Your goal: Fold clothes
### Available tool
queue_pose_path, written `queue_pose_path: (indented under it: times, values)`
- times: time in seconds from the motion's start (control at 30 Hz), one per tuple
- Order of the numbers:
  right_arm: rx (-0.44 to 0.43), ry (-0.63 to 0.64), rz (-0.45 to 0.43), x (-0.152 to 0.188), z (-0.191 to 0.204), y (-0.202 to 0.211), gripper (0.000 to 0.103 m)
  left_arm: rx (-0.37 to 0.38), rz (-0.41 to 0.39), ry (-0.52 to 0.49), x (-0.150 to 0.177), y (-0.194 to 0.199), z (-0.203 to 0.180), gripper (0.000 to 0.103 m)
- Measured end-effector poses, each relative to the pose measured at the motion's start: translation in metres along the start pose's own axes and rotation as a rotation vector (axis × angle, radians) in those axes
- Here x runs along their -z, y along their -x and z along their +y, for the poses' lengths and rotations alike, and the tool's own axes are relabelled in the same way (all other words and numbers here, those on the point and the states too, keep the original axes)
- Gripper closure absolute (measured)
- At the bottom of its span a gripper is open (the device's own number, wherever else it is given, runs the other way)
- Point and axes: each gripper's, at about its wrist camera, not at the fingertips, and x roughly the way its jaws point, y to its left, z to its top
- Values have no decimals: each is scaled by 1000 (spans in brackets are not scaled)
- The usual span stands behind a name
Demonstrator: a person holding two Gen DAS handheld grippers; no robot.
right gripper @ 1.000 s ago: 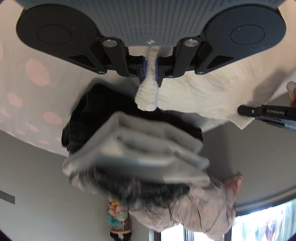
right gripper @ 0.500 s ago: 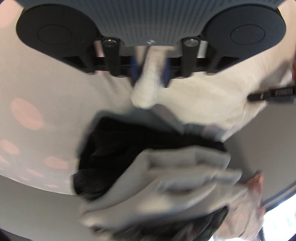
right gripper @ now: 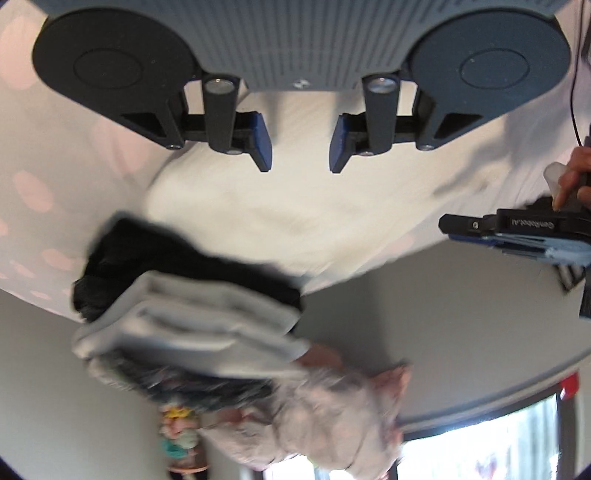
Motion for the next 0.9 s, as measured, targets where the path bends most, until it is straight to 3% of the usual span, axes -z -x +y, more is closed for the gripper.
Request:
queue_pose_path:
  times: [0.23, 0.3, 0.47, 0.57, 0.73, 0.8, 0.9]
  values:
    - [49, -11, 73, 29, 9, -20, 66, -43, 86, 1, 46, -13, 3, 80]
    - [68, 11, 84, 30, 12, -24, 66, -35, 72, 20, 53, -13, 7, 80]
    - [101, -9, 128, 11, 16, -20, 66, -69, 94, 42, 42, -6, 1, 80]
    - [118, -39, 119, 2, 20, 1, 65, -90, 50, 50, 36, 13, -9, 79]
    - [167, -69, 99, -8, 32, 46, 56, -156, 32, 21, 20, 50, -39, 66]
    - [176, -100, 85, -12, 36, 67, 48, -168, 10, 12, 13, 69, -52, 41]
    - [191, -122, 53, -15, 46, 99, 32, -197, -37, -4, 5, 100, -72, 32]
